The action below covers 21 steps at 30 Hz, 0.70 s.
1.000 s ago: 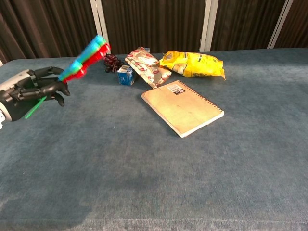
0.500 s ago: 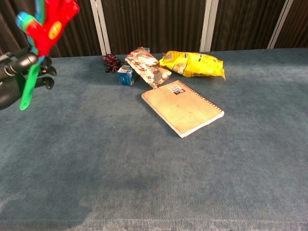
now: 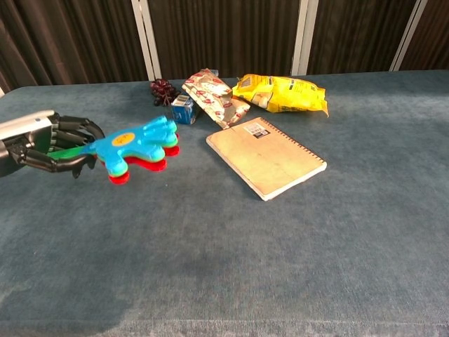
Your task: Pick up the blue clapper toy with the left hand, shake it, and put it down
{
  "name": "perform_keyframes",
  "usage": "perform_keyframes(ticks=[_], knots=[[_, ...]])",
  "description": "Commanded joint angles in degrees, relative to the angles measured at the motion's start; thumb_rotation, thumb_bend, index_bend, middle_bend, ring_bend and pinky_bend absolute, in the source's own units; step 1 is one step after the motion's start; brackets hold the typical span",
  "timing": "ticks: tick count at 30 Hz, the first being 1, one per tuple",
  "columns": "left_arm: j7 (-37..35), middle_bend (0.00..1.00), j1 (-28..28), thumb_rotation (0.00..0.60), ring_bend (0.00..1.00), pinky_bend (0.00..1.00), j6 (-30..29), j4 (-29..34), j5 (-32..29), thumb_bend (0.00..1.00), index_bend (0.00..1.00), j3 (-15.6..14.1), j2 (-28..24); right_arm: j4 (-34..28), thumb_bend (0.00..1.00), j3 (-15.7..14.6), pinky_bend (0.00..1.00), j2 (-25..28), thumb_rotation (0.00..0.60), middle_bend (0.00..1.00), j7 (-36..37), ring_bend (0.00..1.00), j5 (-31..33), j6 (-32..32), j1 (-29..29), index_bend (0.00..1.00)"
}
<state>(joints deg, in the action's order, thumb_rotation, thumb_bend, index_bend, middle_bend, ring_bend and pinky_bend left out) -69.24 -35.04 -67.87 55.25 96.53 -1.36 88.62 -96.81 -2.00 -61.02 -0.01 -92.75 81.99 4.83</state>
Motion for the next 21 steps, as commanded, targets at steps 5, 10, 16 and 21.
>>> perform_keyframes(ticks=[5,10,16,21], knots=[[-52.3,0.83,5.1,0.6,0.47,0.57,-13.6,9.4,-10.5,0.6,0.91,11.3,-2.7,-0.1,0.2,0.0,0.0,-0.1,0.6,0.0,-0.3,0.0,0.2,-0.2,0.0,0.0],[-49.5,0.84,5.1,0.6,0.48,0.58,-12.7,8.2,-9.7,0.63,0.92,10.7,-2.4,-0.1,0.2,-0.1,0.0,-0.2,0.6,0.0,-0.4,0.0,0.0,-0.2,0.0,0.0],[-28.4,0.85,2.6,0.6,0.5,0.59,-8.3,-0.1,-1.4,0.61,0.93,3.2,-0.6,-0.2,0.2,0.1,0.0,-0.2,0.6,0.0,-0.4,0.0,0.4,-0.2,0.0,0.0],[1.7,0.87,-0.9,0.6,0.52,0.61,2.4,-6.9,4.6,0.63,0.93,-3.7,0.6,-0.2,0.2,0.0,0.0,-0.1,0.6,0.0,-0.2,0.0,0.3,-0.3,0.0,0.0]])
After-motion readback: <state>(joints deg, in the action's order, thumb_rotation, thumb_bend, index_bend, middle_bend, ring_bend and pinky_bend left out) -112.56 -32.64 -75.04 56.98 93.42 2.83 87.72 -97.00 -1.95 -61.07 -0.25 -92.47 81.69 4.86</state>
